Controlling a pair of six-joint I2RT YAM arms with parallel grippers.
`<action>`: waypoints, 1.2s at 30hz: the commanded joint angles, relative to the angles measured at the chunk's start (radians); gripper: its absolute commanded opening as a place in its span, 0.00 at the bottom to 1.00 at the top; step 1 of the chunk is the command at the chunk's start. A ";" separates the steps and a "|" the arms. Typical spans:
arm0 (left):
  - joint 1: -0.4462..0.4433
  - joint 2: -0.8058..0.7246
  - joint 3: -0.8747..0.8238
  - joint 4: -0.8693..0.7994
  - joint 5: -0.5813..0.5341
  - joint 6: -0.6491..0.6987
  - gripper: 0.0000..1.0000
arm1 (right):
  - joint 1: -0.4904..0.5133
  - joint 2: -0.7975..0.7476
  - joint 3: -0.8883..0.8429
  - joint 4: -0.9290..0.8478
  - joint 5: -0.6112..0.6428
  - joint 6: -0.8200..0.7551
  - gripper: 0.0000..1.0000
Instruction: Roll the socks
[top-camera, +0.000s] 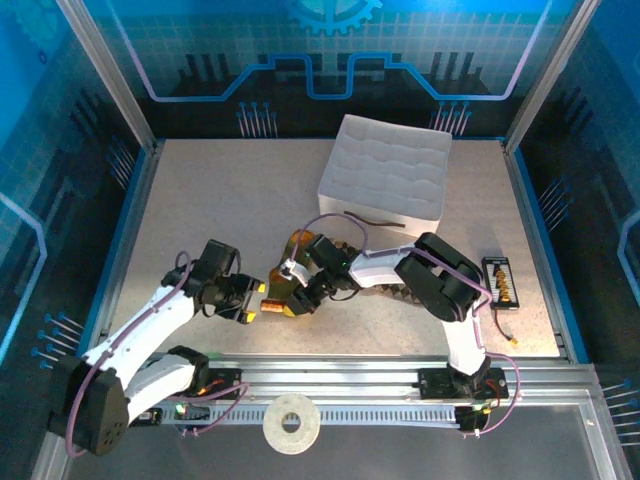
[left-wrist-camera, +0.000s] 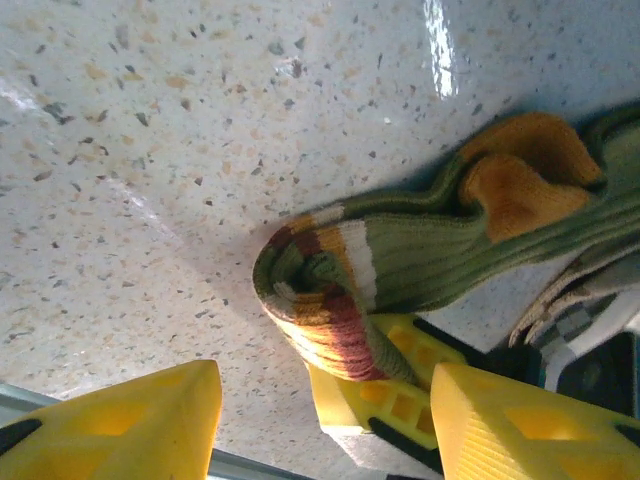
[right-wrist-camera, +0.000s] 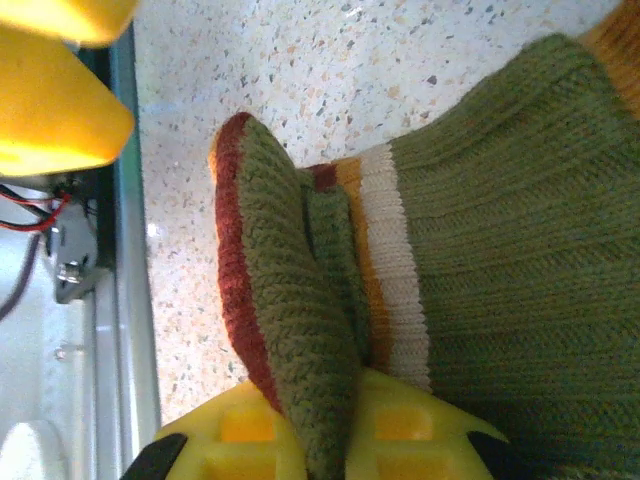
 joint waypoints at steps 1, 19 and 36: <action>-0.041 -0.060 -0.065 0.093 -0.022 0.022 0.56 | -0.010 0.058 0.009 -0.118 -0.034 0.034 0.00; -0.128 0.197 -0.136 0.318 -0.056 0.053 0.47 | -0.024 0.085 0.025 -0.145 -0.032 0.022 0.00; -0.154 0.366 -0.001 0.010 -0.019 0.024 0.00 | 0.194 -0.391 -0.355 0.224 0.589 -0.542 0.62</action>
